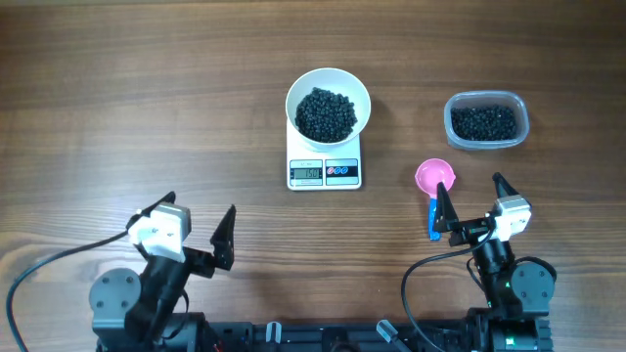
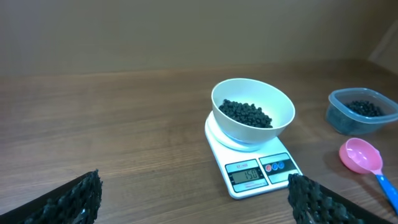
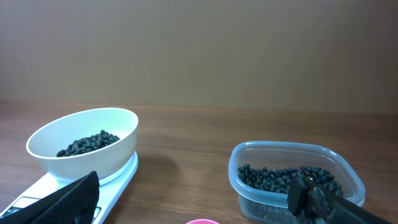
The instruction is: Scoop item into bowl and weigh 150g on scale
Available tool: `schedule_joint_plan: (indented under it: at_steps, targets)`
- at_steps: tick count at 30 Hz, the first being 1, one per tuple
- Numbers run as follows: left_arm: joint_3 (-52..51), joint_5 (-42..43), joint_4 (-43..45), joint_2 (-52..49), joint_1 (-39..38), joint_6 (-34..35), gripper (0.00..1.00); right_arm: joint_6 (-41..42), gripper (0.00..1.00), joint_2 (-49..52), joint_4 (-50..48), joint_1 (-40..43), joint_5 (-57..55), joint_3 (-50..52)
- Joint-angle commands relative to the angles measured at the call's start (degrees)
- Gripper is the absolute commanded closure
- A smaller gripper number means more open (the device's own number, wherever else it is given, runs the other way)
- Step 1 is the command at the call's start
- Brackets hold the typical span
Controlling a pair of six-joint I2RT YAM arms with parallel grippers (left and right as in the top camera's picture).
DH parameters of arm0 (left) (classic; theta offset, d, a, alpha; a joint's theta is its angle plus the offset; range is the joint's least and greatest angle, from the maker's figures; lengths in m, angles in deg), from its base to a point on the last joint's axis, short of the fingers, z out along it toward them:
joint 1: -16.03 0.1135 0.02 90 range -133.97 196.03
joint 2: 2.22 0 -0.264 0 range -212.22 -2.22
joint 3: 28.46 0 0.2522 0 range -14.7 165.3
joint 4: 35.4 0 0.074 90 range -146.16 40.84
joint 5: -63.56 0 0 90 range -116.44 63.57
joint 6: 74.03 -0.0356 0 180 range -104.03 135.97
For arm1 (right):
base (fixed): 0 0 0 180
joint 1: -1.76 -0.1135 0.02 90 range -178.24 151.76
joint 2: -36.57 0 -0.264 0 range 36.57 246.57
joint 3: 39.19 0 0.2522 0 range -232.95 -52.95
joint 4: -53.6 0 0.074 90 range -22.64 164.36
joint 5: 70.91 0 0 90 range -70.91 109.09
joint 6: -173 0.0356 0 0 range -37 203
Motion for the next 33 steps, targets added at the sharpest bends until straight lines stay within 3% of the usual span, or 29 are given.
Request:
schedule_joint_plan:
  at_steps: [1,6,11,19,22,33]
  targets:
    - [-3.0,-1.4,0.0,3.7,0.5,1.2,0.0,-0.7,0.0,-0.7,-0.2,-0.5,-0.7,0.2]
    - [-7.0,-1.4,0.5,9.8,0.5,1.2,0.0,-0.6,0.0,-0.7,-0.2,-0.5,-0.7,0.2]
    - [-8.4,-1.6,1.2,9.8,0.5,1.2,0.0,-0.6,0.0,-0.7,-0.2,-0.5,-0.7,0.2]
    - [-15.8,-1.8,10.8,9.8,0.5,1.3,0.0,-0.6,0.0,-0.7,-0.2,-0.5,-0.7,0.2]
    - [-20.1,-4.9,15.5,9.8,0.5,7.7,0.0,-0.6,0.0,-0.7,-0.2,-0.5,-0.7,0.2]
    - [-25.5,-7.0,20.7,9.8,0.4,11.5,0.0,-0.6,0.0,-0.7,-0.2,-0.5,-0.7,0.2]
